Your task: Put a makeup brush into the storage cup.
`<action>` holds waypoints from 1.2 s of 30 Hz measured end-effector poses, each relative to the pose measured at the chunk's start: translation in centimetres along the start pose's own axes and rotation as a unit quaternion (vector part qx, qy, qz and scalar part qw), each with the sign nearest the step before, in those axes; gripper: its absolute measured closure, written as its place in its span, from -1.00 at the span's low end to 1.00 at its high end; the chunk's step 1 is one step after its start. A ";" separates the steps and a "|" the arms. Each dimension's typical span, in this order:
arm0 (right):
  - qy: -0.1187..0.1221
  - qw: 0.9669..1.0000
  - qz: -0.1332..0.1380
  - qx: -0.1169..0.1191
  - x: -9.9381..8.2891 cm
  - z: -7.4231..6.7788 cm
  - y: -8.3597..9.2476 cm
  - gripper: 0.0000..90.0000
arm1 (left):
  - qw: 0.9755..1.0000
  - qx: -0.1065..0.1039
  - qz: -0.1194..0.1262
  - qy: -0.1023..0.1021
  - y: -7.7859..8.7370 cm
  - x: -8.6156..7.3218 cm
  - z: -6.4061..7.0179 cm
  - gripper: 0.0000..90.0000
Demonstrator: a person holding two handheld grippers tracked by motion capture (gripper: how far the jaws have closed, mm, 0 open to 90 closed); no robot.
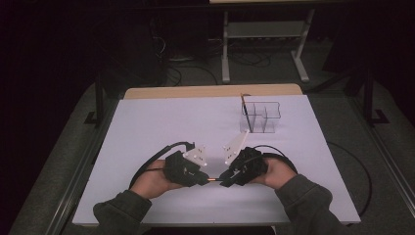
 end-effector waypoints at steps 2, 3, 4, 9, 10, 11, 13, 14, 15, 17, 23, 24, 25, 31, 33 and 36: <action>0.000 1.000 -0.002 0.000 0.4 0.0 0.0 0.62 | 1.000 0.002 -0.007 -0.003 -0.1 0.0 0.0 0.83; 0.001 1.000 -0.003 0.000 0.6 0.0 0.0 0.62 | 1.000 0.002 -0.007 -0.003 -0.1 0.1 0.1 0.83; -0.001 1.000 -0.005 -0.002 0.8 0.0 0.0 0.63 | 1.000 0.002 -0.009 -0.003 -0.2 0.1 0.1 0.83; -0.004 1.000 -0.024 0.000 1.1 0.0 -0.3 0.72 | 1.000 0.005 -0.012 -0.002 -0.2 0.2 0.2 0.83; -0.007 1.000 -0.026 0.000 1.1 0.0 -0.4 0.74 | 1.000 0.004 -0.011 -0.002 -0.2 0.2 0.2 0.83; -0.009 1.000 -0.029 0.002 1.1 -0.1 -0.5 0.79 | 1.000 0.003 -0.011 -0.003 -0.1 0.3 0.2 0.83; -0.009 0.999 -0.032 0.001 1.0 0.0 -0.7 0.80 | 1.000 0.002 -0.014 -0.007 0.0 0.3 0.2 0.83; -0.008 0.999 -0.033 0.002 1.0 -0.1 -0.7 0.81 | 1.000 0.000 -0.015 -0.008 0.0 0.3 0.2 0.83; -0.003 0.999 -0.033 0.001 1.0 0.0 -0.7 0.82 | 1.000 -0.001 -0.015 -0.009 0.0 0.2 0.2 0.83; 0.001 0.999 -0.032 0.001 0.9 -0.1 -0.7 0.83 | 1.000 -0.001 -0.013 0.000 0.0 0.2 0.1 0.81; -0.010 1.000 0.003 -0.008 0.2 -0.1 -0.7 0.84 | 0.999 -0.007 0.018 0.031 0.6 -0.2 -0.3 0.50; -0.014 1.000 0.014 -0.009 0.0 -0.1 -0.7 0.84 | 0.999 -0.006 0.017 0.036 0.6 -0.3 -0.4 0.44; -0.015 1.000 0.019 -0.011 -0.2 -0.2 -0.8 0.84 | 0.999 -0.005 0.017 0.041 0.6 -0.4 -0.5 0.38; -0.016 0.998 0.049 -0.027 -0.6 -0.3 -0.9 0.84 | 0.998 -0.014 0.019 0.058 0.7 -1.0 -0.7 0.25; -0.009 0.998 0.053 -0.029 -0.6 -0.3 -1.0 0.84 | 0.998 -0.015 0.025 0.062 0.7 -0.9 -0.7 0.26; -0.006 0.998 0.060 -0.034 -0.4 -0.4 -1.0 0.84 | 0.998 -0.018 0.028 0.057 0.8 -0.7 -0.7 0.39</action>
Point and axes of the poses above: each handheld gripper's, and its own axes: y roughly backward along the jaws, x roughly out of its top, z roughly to its right, the point moved 4 cm from there along -y, roughly forward along the jaws, and after that the axes turned 5 degrees about z, right-handed, at the moved point
